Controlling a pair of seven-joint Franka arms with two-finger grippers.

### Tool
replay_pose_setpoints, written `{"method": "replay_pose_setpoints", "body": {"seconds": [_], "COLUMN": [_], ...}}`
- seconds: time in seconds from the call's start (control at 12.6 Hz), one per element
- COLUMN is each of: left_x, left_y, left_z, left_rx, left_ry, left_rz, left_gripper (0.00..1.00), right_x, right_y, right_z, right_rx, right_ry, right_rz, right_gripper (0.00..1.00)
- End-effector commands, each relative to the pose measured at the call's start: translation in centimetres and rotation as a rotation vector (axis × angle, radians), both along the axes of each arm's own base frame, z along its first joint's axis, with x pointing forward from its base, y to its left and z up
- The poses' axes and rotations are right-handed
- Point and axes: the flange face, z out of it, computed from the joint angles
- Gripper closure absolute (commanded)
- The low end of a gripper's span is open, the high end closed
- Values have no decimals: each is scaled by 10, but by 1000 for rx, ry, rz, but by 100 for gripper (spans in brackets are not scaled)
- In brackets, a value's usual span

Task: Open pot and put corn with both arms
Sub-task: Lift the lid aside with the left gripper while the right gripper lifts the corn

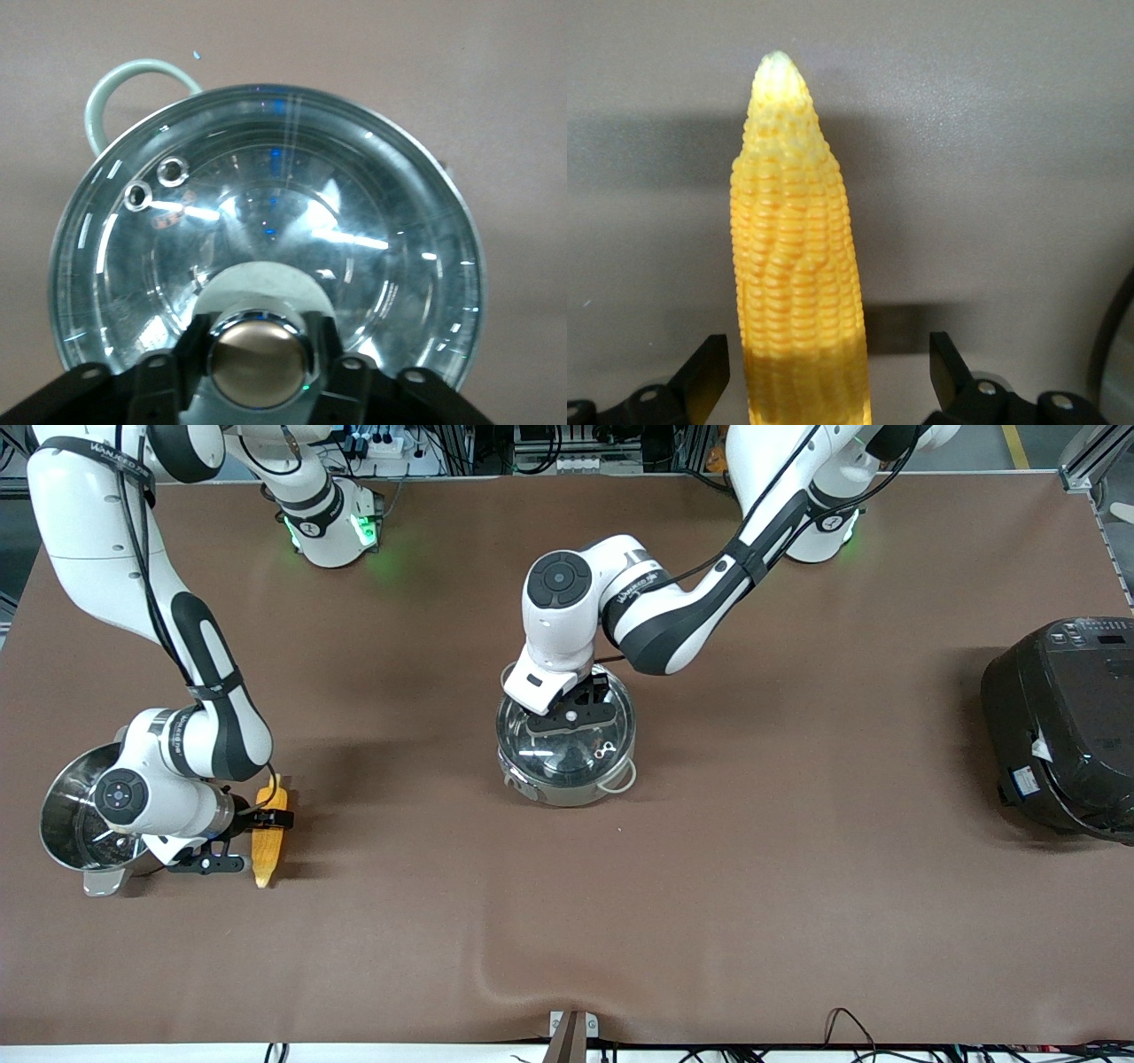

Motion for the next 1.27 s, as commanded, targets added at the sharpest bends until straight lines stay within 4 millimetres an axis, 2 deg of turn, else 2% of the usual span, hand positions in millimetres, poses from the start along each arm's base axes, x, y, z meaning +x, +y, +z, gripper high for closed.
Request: {"method": "replay_pose_setpoints", "body": {"seconds": [0.0,0.08,0.16,0.24,0.32,0.4,0.56,0.72,0.79,0.87,0.95,1.03,1.11,1.19], "left_x": [-8,-13,-12,-6,0,4,3,12,13,18,20,33,44,43], "left_y": [-6,-9,-10,-4,3,14,37,85,114,154,192,239,277,297], "left_z": [3,2,5,19,34,61,115,171,193,206,206,195,176,154], "left_rx": [15,16,12,1,-11,-9,10,-5,7,26,52,80,93,105], "left_ry": [-17,-16,-19,-36,-52,-72,-91,-63,-62,-37,-19,0,21,38], "left_rz": [14,15,25,25,23,4,-69,-148,-177,-217,-273,-290,-288,-271], "left_gripper": [81,100,100,100,100,100,100,100,100,100,100,100,100,100], "right_x": [-1,0,2,2,3,3,5,9,12,15,16,16,18,19], "right_y": [4,4,8,13,14,14,14,12,12,12,16,22,38,56], "right_z": [-5,-4,-4,-7,-7,-7,-6,7,23,38,53,64,80,96], "right_rx": [3,4,4,3,3,2,-2,1,3,2,4,9,15,22], "right_ry": [-3,-8,-20,-23,-28,-38,-49,-64,-81,-102,-106,-97,-107,-125], "right_rz": [1,0,7,15,19,23,43,128,178,203,227,256,311,371], "right_gripper": [0,0,0,0,45,98,100,100,100,100,100,100,100,100]}}
